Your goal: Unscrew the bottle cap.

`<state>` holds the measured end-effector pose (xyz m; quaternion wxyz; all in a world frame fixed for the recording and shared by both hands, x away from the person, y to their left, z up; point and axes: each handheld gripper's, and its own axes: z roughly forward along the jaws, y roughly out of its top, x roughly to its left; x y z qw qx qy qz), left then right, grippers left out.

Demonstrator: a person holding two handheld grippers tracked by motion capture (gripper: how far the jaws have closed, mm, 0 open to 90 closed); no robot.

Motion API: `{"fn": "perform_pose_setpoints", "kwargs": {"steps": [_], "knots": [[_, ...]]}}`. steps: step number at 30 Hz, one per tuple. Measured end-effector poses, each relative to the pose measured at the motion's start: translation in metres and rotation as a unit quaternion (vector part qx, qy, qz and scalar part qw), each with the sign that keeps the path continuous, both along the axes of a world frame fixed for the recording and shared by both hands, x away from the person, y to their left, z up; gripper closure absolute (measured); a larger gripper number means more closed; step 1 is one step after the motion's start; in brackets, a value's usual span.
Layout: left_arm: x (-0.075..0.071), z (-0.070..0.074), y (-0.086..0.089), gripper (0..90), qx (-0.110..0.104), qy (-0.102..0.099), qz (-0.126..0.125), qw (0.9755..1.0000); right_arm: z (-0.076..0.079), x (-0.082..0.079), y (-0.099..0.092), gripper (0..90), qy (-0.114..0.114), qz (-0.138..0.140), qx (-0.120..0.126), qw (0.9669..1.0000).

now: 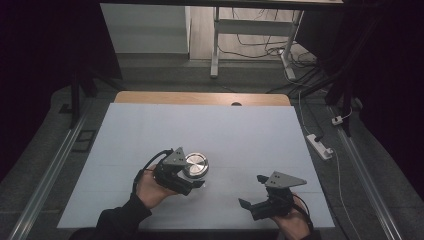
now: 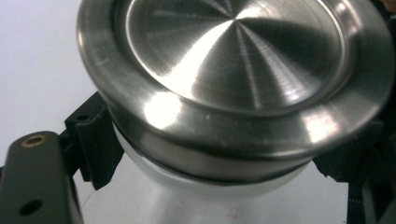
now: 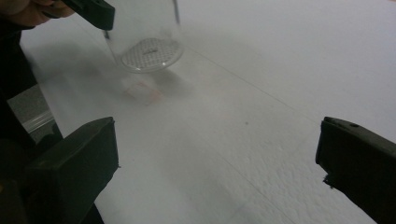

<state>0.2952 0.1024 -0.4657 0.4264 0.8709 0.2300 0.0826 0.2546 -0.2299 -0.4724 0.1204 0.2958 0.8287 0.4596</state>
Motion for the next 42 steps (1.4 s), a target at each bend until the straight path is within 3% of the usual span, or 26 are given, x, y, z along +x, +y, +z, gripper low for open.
{"fn": "perform_pose_setpoints", "kwargs": {"steps": [4,8,10,28,42], "knots": [[0.0,0.001,0.0,15.9,-0.002,-0.001,-0.002,1.0,0.003,0.001,0.007,0.0,-0.001,0.006,-0.001,1.0],[0.001,0.001,0.002,15.9,-0.004,-0.002,0.002,1.0,0.011,0.009,0.015,0.0,0.013,0.019,0.027,0.9994],[0.001,0.001,0.003,15.9,-0.006,-0.002,0.003,1.0,0.012,0.01,0.017,0.0,0.015,0.021,0.029,0.9992],[0.002,0.001,0.005,15.9,-0.011,-0.003,0.009,0.9999,0.038,0.03,0.07,0.0,-0.009,0.033,-0.002,0.9994],[0.001,0.001,0.003,15.9,-0.008,-0.003,0.008,0.9999,0.056,0.04,0.12,0.0,-0.026,0.063,-0.015,0.9976]]}}
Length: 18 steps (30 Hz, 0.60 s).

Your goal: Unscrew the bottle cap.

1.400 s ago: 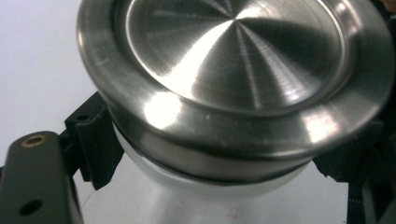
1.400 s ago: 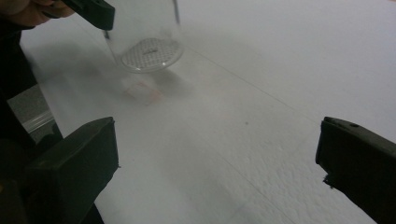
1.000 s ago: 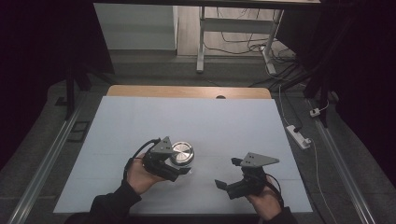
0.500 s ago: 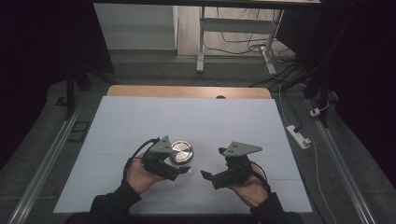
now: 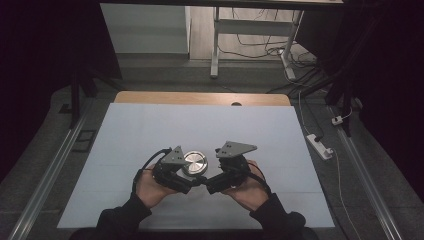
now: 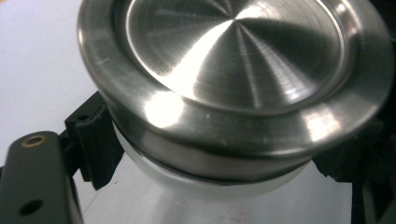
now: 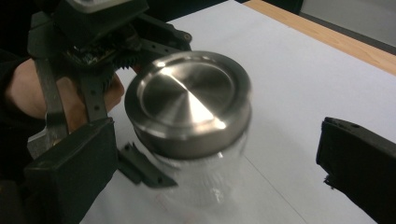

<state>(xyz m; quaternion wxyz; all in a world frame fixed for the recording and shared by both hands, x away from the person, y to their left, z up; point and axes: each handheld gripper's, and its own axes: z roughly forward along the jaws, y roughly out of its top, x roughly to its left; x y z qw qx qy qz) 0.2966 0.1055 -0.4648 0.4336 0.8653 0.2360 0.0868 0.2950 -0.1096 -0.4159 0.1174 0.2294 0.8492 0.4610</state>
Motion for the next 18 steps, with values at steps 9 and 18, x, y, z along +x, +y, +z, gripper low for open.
{"fn": "perform_pose_setpoints", "kwargs": {"steps": [9,18], "knots": [[0.0,-0.001,-0.001,15.9,-0.001,0.001,0.004,1.0,-0.001,0.005,0.023,1.6,-0.006,-0.002,-0.016,0.9999],[0.002,0.0,0.001,15.9,0.002,0.003,0.002,1.0,-0.004,0.009,0.036,17.6,-0.004,0.012,-0.024,0.9996]]}}
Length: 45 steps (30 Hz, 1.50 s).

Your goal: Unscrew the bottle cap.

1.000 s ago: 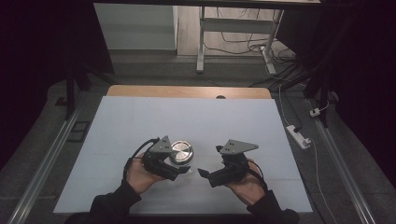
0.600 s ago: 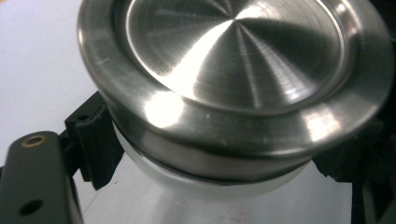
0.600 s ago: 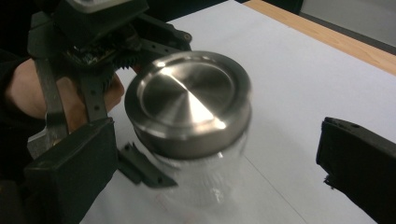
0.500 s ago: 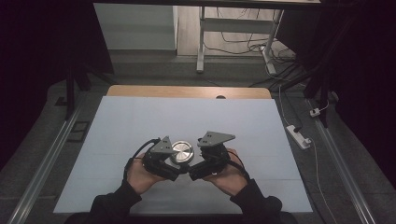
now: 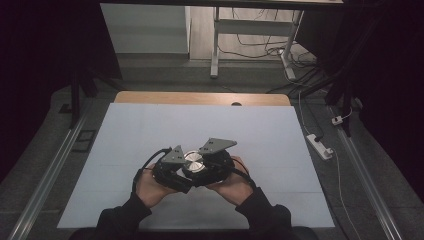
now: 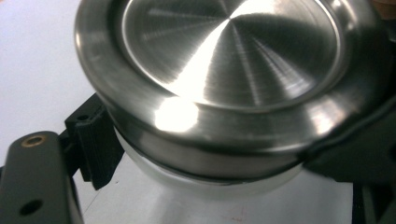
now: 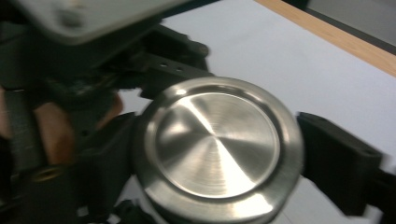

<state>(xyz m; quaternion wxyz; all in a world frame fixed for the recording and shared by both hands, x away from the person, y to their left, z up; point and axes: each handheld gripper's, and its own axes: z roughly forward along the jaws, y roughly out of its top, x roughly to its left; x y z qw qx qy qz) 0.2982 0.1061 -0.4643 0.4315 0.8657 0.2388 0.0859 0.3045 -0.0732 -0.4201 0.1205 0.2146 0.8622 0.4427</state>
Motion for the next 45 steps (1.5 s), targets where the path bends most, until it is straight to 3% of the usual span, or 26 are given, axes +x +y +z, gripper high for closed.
{"fn": "perform_pose_setpoints", "kwargs": {"steps": [4,5,9,14,18,19,20,21,22,25,28,29,31,37,41,45], "knots": [[0.0,0.0,0.001,15.9,-0.004,0.003,-0.004,1.0,0.001,-0.001,0.001,17.8,-0.013,0.019,-0.007,0.9997],[0.001,0.001,0.002,15.9,-0.005,0.003,-0.016,0.9999,0.002,0.0,0.001,17.8,-0.011,0.027,-0.006,0.9995],[0.001,0.004,0.006,15.9,-0.021,0.011,-0.041,0.9989,0.005,0.007,-0.005,17.9,0.01,0.068,0.008,0.9976],[0.001,0.007,0.009,15.9,-0.034,0.015,-0.071,0.9968,0.009,0.017,-0.012,17.9,0.03,0.138,0.024,0.9897],[0.001,0.007,0.009,15.9,-0.039,0.016,-0.095,0.9946,0.009,0.024,-0.016,17.8,0.038,0.192,0.031,0.9801],[0.001,0.007,0.009,15.9,-0.039,0.016,-0.095,0.9946,0.009,0.024,-0.016,17.8,0.038,0.192,0.031,0.9801],[0.0,0.008,0.008,15.9,-0.04,0.015,-0.096,0.9945,0.009,0.027,-0.017,17.4,0.045,0.207,0.037,0.9765],[0.0,0.008,0.008,15.9,-0.04,0.015,-0.096,0.9945,0.008,0.027,-0.017,16.2,0.051,0.208,0.039,0.9761],[-0.001,0.008,0.007,15.9,-0.038,0.014,-0.09,0.9951,0.008,0.027,-0.017,12.6,0.054,0.206,0.038,0.9764],[0.0,0.009,0.009,15.9,-0.033,0.009,-0.07,0.997,0.014,0.023,-0.019,7.0,0.042,0.178,0.035,0.9826],[0.001,0.008,0.011,15.9,-0.03,0.008,-0.051,0.9982,0.023,0.015,-0.021,7.0,0.014,0.127,0.032,0.9913],[0.001,0.008,0.012,15.9,-0.027,0.005,-0.027,0.9993,0.025,0.012,-0.02,7.0,0.004,0.109,0.029,0.9937],[0.001,0.008,0.013,15.9,-0.023,0.003,-0.007,0.9997,0.026,0.006,-0.017,8.1,-0.007,0.079,0.021,0.9967],[-0.001,0.009,0.009,15.9,-0.012,-0.007,0.01,0.9999,0.02,-0.005,-0.002,11.1,-0.032,0.029,-0.001,0.9991],[-0.004,0.01,0.004,15.9,-0.007,-0.011,-0.001,0.9999,0.016,-0.008,0.003,17.0,-0.037,0.021,-0.01,0.999],[-0.004,0.011,0.005,15.9,-0.013,-0.009,-0.031,0.9994,0.018,-0.008,0.0,19.5,-0.034,0.041,-0.012,0.9985]]}}
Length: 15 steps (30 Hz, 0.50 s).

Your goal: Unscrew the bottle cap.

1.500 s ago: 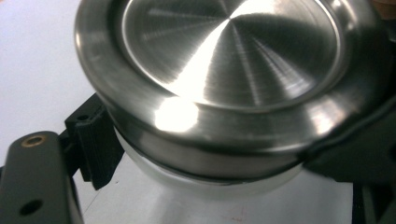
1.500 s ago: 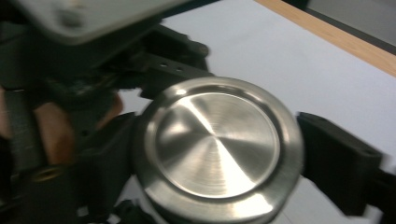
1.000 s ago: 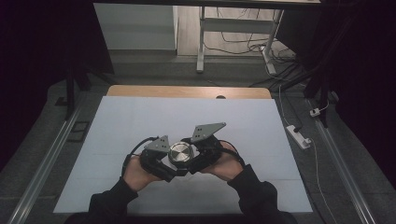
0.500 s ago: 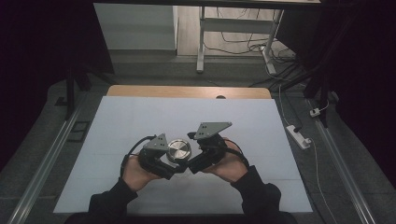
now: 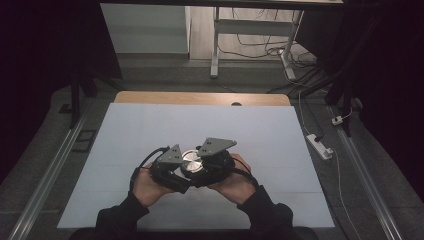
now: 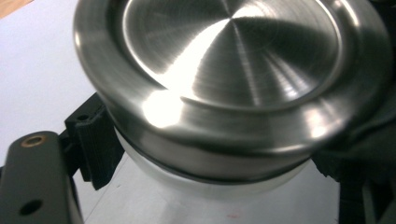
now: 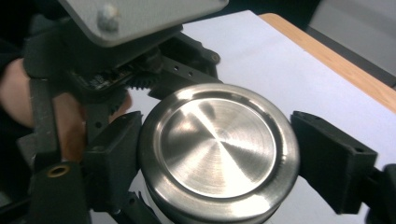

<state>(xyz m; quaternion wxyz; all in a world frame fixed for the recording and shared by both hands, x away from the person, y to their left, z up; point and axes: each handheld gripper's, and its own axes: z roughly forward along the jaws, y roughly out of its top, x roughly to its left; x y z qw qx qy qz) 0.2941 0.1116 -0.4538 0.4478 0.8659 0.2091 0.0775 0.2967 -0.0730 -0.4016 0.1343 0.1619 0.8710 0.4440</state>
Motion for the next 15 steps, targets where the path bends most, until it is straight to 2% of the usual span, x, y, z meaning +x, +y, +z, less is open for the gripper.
{"fn": "perform_pose_setpoints", "kwargs": {"steps": [3,7,9,11,13,15], "knots": [[0.0,0.001,0.002,15.9,-0.011,0.006,-0.028,0.9995,0.003,0.004,-0.006,19.6,0.011,0.038,0.006,0.9992],[0.0,0.003,0.003,15.9,-0.016,0.01,-0.056,0.9982,0.004,0.011,-0.015,19.6,0.025,0.092,0.021,0.9952],[0.0,0.004,0.002,15.9,-0.019,0.012,-0.079,0.9966,0.003,0.015,-0.019,19.6,0.033,0.131,0.029,0.9905],[-0.001,0.004,0.001,15.9,-0.017,0.012,-0.095,0.9952,0.003,0.017,-0.023,19.6,0.039,0.157,0.035,0.9861],[-0.003,0.004,-0.001,15.9,-0.015,0.011,-0.106,0.9942,0.001,0.02,-0.026,19.6,0.042,0.191,0.039,0.9799],[-0.003,0.003,-0.003,15.9,-0.01,0.011,-0.107,0.9941,-0.001,0.021,-0.028,19.4,0.047,0.207,0.041,0.9764]]}}
